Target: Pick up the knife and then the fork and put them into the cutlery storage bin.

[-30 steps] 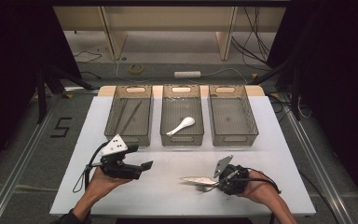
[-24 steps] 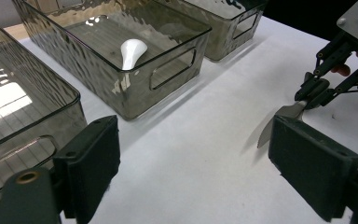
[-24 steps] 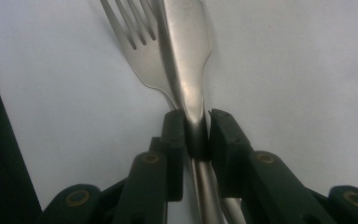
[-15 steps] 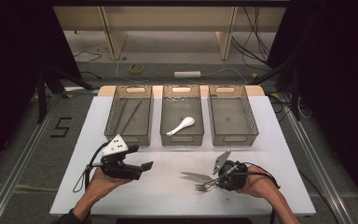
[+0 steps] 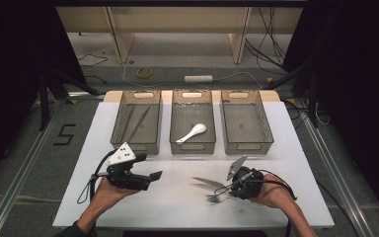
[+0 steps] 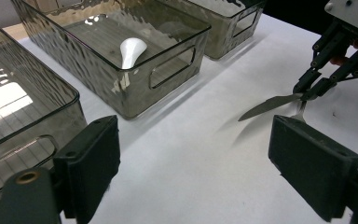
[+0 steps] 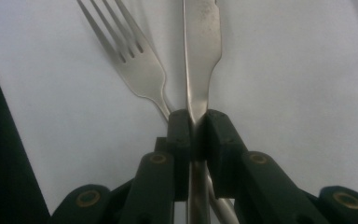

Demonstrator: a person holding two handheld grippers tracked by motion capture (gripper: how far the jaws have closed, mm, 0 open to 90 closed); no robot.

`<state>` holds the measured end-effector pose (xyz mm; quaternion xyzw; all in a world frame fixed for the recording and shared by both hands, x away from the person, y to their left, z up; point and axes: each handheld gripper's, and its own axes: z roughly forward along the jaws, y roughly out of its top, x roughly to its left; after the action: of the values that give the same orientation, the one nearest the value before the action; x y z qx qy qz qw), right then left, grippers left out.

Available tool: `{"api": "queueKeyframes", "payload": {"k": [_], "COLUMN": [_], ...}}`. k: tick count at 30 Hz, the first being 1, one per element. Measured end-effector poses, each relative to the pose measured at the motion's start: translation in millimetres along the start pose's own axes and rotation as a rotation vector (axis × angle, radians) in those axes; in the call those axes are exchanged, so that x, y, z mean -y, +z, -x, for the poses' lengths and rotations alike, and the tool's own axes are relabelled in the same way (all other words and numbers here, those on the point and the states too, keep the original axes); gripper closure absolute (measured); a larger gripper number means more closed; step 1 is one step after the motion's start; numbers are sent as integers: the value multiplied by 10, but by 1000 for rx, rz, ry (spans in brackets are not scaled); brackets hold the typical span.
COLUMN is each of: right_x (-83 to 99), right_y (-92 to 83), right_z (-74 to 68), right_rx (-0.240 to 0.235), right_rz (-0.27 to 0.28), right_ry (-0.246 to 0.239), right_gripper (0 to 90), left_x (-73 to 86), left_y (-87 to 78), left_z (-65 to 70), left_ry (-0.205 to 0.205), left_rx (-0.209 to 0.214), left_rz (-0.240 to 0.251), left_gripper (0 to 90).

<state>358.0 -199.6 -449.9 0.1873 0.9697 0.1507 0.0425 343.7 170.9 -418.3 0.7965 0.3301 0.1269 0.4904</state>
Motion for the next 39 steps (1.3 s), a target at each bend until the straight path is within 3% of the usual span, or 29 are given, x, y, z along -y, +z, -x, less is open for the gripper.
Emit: {"api": "queueKeyframes", "payload": {"k": [8, 20, 39], "right_x": [24, 58, -41], "right_y": [-74, -299, -671], "right_z": [39, 130, 450], "right_rx": [3, -10, 67], "right_rz": [41, 153, 267], "right_ry": [35, 105, 165], "right_gripper": [814, 815, 814], "left_x": [0, -2, -3], "left_y": [-3, -12, -32], "left_z": [-4, -9, -23], "left_ry": [1, -5, -19], "left_rx": [-4, -7, -7], "left_rz": [2, 5, 26], "left_gripper": [162, 162, 162]}}
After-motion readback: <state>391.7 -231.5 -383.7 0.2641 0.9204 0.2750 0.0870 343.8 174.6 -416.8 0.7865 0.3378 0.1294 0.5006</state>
